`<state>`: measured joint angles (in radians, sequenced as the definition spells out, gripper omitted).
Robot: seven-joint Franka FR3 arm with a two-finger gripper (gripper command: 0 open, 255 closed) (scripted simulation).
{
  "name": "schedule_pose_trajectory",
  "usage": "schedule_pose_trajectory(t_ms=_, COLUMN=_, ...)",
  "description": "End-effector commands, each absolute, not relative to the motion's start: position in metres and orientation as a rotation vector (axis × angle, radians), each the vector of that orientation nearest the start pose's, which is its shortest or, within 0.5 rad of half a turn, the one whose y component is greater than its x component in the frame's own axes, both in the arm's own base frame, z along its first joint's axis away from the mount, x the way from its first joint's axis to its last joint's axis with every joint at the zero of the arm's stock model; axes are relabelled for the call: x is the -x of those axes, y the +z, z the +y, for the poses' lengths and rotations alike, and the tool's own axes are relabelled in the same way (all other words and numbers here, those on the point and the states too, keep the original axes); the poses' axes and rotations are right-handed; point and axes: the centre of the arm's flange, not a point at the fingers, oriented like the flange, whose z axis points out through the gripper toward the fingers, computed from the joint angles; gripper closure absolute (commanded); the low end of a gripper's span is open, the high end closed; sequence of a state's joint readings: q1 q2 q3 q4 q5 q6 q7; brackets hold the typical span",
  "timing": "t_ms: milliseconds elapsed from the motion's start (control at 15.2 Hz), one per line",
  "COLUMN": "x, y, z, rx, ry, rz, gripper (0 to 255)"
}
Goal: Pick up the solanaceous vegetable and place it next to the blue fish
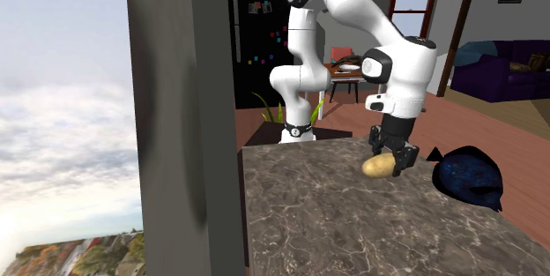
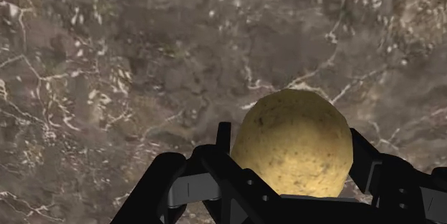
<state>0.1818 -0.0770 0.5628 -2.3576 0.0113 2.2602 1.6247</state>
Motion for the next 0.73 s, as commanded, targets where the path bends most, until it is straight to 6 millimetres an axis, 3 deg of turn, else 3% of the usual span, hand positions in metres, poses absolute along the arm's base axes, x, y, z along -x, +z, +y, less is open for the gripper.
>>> schedule_pose_trajectory(t_ms=0, x=-0.3592, y=0.3372, z=0.3323, rx=2.874, ry=-0.029, rz=1.369, gripper=255)
schedule_pose_trajectory(t_ms=528, x=-0.3592, y=0.3372, z=0.3323, rx=2.874, ry=-0.029, rz=1.369, gripper=255)
schedule_pose_trajectory(t_ms=594, x=-0.3592, y=0.3372, z=0.3323, rx=2.874, ry=-0.029, rz=1.369, gripper=0)
schedule_pose_trajectory(t_ms=660, x=-0.3592, y=0.3372, z=0.3323, rx=2.874, ry=-0.029, rz=1.369, gripper=0)
